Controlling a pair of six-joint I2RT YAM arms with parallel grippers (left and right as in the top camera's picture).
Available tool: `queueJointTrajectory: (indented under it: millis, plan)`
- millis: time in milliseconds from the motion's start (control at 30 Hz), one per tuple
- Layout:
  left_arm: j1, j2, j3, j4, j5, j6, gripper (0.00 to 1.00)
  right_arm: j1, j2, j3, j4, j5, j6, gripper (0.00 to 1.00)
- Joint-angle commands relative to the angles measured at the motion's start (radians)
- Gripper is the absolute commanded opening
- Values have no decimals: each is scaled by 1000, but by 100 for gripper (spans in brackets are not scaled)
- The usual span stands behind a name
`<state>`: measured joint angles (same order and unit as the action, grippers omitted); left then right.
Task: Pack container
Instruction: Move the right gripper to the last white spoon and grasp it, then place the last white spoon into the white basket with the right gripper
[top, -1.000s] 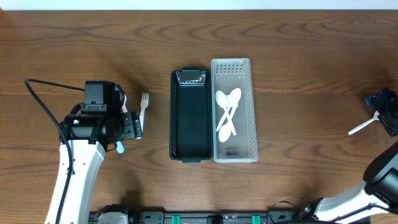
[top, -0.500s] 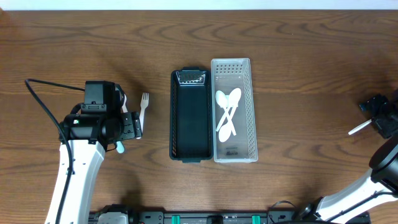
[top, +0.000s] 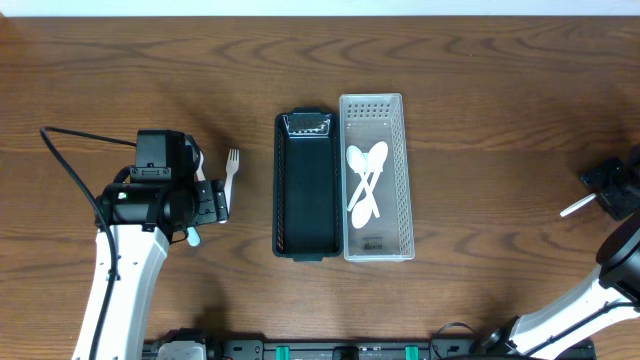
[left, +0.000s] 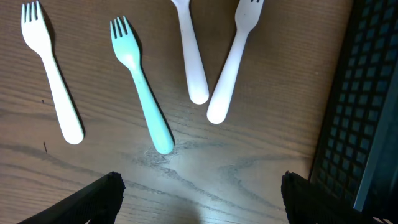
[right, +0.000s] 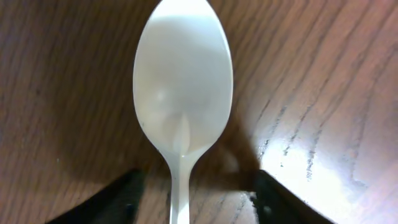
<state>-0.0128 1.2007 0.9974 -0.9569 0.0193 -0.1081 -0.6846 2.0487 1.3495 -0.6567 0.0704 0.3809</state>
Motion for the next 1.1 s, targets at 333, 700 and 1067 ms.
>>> queueJointTrajectory:
  millis: [333, 700, 1067]
  plan:
    - [6, 1, 5, 0, -8, -2, 84, -8, 48, -6, -17, -63, -8, 10]
    - [6, 1, 5, 1, -8, -2, 84, 11, 19, -5, -16, -140, -40, 1]
    - [6, 1, 5, 1, -8, -2, 84, 366, -314, 58, -101, -270, -117, 1]
